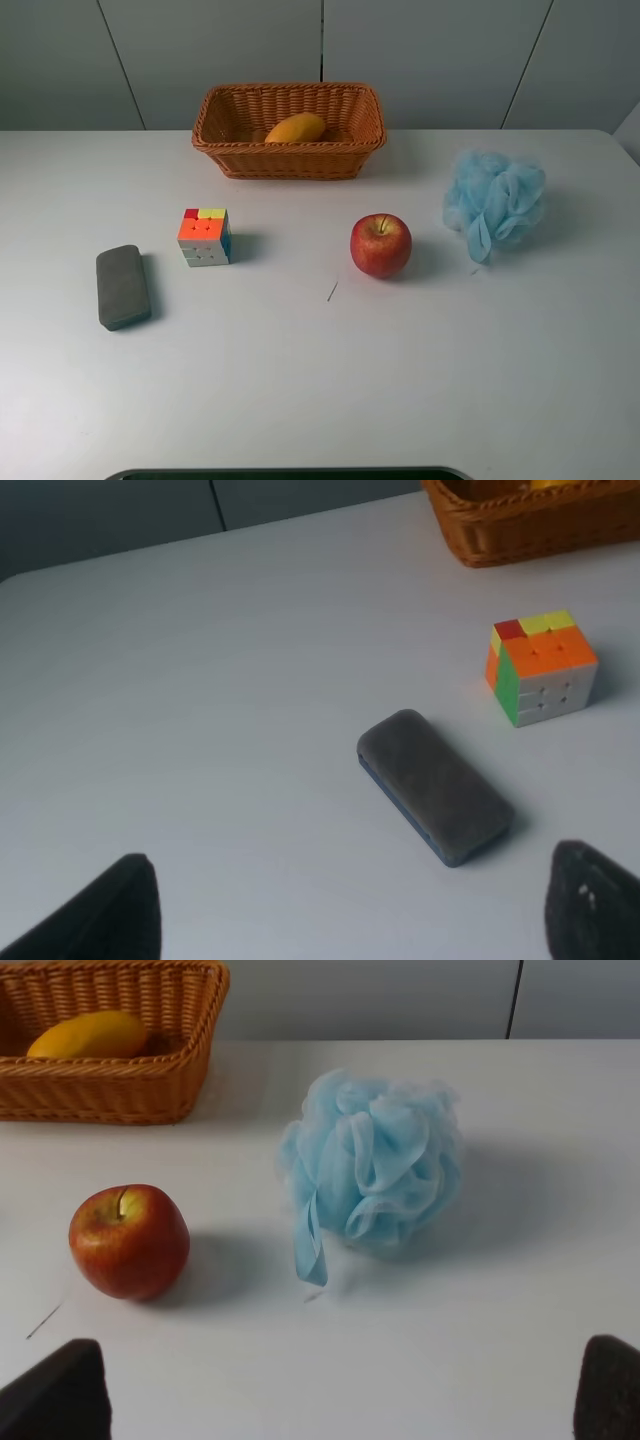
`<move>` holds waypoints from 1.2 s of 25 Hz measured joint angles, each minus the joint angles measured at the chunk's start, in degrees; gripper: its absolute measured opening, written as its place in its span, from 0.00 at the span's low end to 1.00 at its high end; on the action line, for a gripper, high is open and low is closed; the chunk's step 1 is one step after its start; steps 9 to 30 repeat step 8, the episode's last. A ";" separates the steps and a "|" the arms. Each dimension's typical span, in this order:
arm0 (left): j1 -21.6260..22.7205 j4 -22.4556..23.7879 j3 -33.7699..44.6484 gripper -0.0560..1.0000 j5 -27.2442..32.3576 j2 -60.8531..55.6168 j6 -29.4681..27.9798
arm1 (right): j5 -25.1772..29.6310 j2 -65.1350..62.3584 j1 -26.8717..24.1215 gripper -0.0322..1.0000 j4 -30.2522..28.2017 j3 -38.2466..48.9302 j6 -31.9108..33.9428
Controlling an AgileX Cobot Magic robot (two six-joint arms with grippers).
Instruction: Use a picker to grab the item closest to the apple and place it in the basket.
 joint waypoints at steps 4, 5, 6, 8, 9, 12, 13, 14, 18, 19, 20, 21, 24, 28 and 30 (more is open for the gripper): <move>0.00 0.00 0.00 0.75 0.00 0.00 0.00 | 0.00 0.00 0.00 0.71 0.00 0.00 0.00; 0.00 0.00 0.00 0.75 0.00 0.00 0.00 | 0.00 0.00 0.00 0.71 0.00 0.00 0.00; 0.00 0.00 0.00 0.75 0.00 0.00 0.00 | 0.00 0.00 0.00 0.71 0.00 0.00 0.00; 0.00 0.00 0.00 0.75 0.00 0.00 0.00 | 0.00 0.00 0.00 0.71 0.00 0.00 0.00; 0.00 0.00 0.00 0.75 0.00 0.00 0.00 | 0.00 0.00 0.00 0.71 0.00 0.00 0.00; 0.00 0.00 0.00 0.75 0.00 0.00 0.00 | 0.00 0.00 0.00 0.71 0.00 0.00 0.00; 0.00 0.00 0.00 0.75 0.00 0.00 0.00 | 0.00 0.00 0.00 0.71 0.00 0.00 0.00; 0.00 0.00 0.00 0.75 0.00 0.00 0.00 | 0.00 0.00 0.00 0.71 0.00 0.00 0.00; 0.00 0.00 0.00 0.75 0.00 0.00 0.00 | 0.00 0.00 0.00 0.71 0.00 0.00 0.00; 0.00 0.00 0.00 0.75 0.00 0.00 0.00 | 0.00 0.00 0.00 0.71 0.00 0.00 0.00; 0.00 0.00 0.00 0.75 0.00 0.00 0.00 | 0.00 0.00 0.00 0.71 0.00 0.00 0.00; 0.00 0.00 0.00 0.75 0.00 0.00 0.00 | 0.00 0.00 0.00 0.71 0.00 0.00 0.00; 0.00 0.00 0.00 0.75 0.00 0.00 0.00 | 0.00 0.00 0.00 0.71 0.00 0.00 0.00; 0.00 0.00 0.00 0.75 0.00 0.00 0.00 | 0.00 0.00 0.00 0.71 0.00 0.00 0.00; 0.00 0.00 0.00 0.75 0.00 0.00 0.00 | 0.00 0.00 0.00 0.71 0.00 0.00 0.00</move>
